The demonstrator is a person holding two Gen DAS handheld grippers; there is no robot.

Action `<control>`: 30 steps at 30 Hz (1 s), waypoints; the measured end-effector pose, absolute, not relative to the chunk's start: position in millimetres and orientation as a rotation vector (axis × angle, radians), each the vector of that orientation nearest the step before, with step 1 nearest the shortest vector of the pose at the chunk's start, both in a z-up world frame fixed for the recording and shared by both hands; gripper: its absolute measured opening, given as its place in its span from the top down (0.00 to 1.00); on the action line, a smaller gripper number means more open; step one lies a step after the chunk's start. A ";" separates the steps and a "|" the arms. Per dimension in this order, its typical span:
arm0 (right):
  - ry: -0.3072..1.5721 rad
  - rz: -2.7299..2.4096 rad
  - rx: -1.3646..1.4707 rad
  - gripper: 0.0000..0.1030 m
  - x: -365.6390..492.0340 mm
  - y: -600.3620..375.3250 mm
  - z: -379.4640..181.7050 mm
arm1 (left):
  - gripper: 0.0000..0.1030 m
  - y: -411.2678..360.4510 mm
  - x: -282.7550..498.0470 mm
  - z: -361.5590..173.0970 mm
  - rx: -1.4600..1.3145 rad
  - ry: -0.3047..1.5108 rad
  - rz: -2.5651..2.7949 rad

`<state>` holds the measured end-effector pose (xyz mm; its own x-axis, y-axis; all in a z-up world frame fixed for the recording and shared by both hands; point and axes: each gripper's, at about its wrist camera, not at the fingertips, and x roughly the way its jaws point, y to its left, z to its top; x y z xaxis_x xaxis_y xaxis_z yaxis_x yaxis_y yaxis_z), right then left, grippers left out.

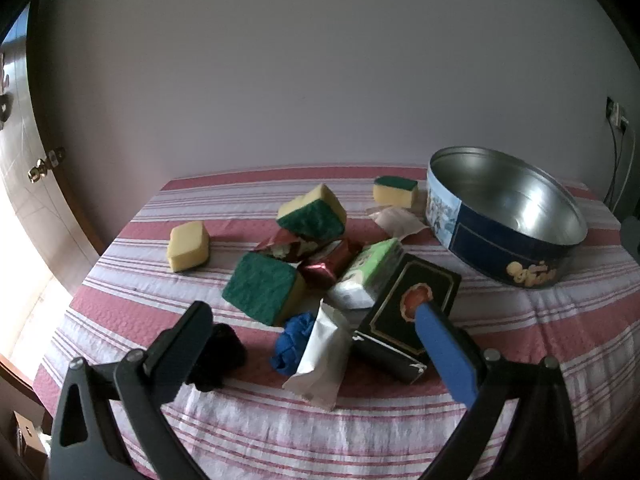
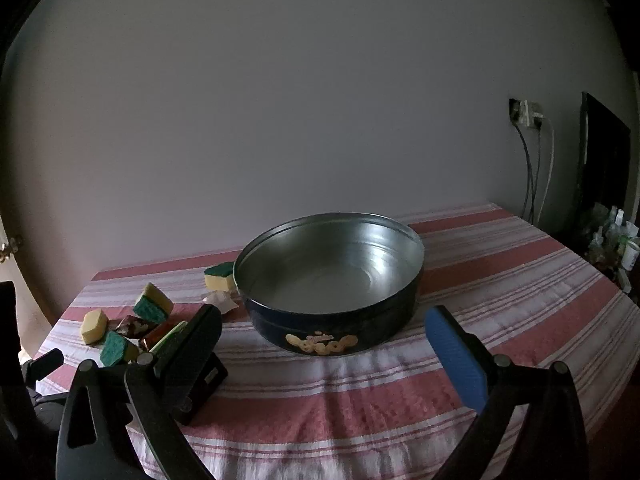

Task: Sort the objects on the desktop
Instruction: 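Reach the left tool toward the black yarn ball while the right tool approaches the black box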

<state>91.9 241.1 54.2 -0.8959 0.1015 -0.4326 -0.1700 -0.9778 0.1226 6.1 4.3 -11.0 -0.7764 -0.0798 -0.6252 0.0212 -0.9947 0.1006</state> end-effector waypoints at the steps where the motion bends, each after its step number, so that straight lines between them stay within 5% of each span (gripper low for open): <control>1: 0.240 2.921 -0.656 0.00 91.7 241.3 53.6 | 0.00 5.1 6.3 -11.8 1.030 -0.137 -2.909; 30: 0.214 2.942 -0.721 0.00 85.8 232.2 42.0 | 0.00 -12.0 3.7 -18.9 1.078 -0.111 -2.903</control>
<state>85.8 232.2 42.0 -0.8820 0.0678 -0.4663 -0.1344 -0.9847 0.1111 3.7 -12.0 -18.9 -0.7570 -0.0654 -0.6502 0.0156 -0.9965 0.0821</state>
